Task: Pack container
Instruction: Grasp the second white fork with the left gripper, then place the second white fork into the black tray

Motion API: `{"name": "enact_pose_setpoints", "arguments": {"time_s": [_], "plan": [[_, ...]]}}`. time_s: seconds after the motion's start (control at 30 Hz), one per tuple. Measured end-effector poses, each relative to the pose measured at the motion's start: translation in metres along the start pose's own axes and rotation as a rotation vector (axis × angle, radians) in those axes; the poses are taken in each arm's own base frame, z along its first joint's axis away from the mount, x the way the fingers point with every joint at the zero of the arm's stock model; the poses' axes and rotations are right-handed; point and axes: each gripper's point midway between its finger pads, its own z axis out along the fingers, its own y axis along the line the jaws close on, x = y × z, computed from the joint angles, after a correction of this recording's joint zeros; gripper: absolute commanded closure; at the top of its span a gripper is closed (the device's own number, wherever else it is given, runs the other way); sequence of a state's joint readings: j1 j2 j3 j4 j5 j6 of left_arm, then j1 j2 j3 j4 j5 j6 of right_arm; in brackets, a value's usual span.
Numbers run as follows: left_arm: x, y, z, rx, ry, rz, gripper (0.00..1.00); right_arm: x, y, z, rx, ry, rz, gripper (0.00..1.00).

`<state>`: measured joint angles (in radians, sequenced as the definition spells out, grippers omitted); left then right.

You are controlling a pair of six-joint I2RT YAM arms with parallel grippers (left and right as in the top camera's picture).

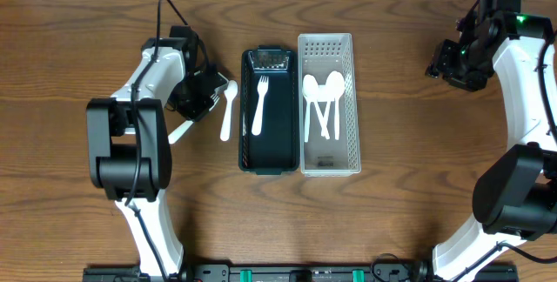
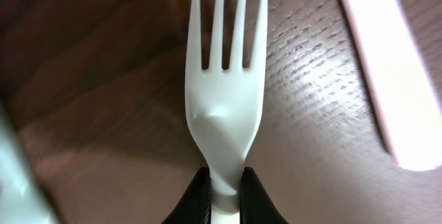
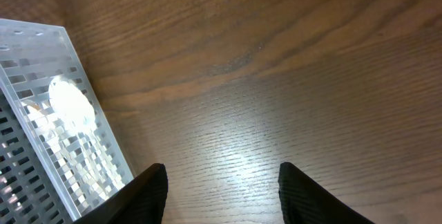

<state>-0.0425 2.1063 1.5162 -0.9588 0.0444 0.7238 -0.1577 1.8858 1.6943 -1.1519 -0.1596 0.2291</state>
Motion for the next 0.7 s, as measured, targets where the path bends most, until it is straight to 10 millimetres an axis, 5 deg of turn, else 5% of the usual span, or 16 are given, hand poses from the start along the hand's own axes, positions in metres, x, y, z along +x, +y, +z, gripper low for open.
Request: {"name": "enact_pose_setpoints", "arguments": {"time_s": [0.17,0.3,0.4,0.53,0.7], "plan": [[-0.011,-0.012,-0.066,-0.071,-0.139,-0.211,0.94,0.001,0.0,0.0,0.001,0.004,0.001,0.46],[-0.036,-0.054,-0.14,-0.06,-0.362,-0.353,0.94,0.002,0.0,0.0,0.001,0.006,0.001,0.46],[-0.059,-0.087,-0.168,-0.015,-0.473,-0.401,0.94,0.002,0.0,0.0,0.002,0.007,0.001,0.46],[-0.083,-0.121,-0.159,0.026,-0.475,-0.485,0.93,0.002,0.0,0.0,0.002,0.007,0.002,0.46],[-0.093,-0.128,-0.109,0.008,-0.353,-0.614,0.64,0.002,0.0,0.0,0.001,0.008,0.002,0.45]]}}
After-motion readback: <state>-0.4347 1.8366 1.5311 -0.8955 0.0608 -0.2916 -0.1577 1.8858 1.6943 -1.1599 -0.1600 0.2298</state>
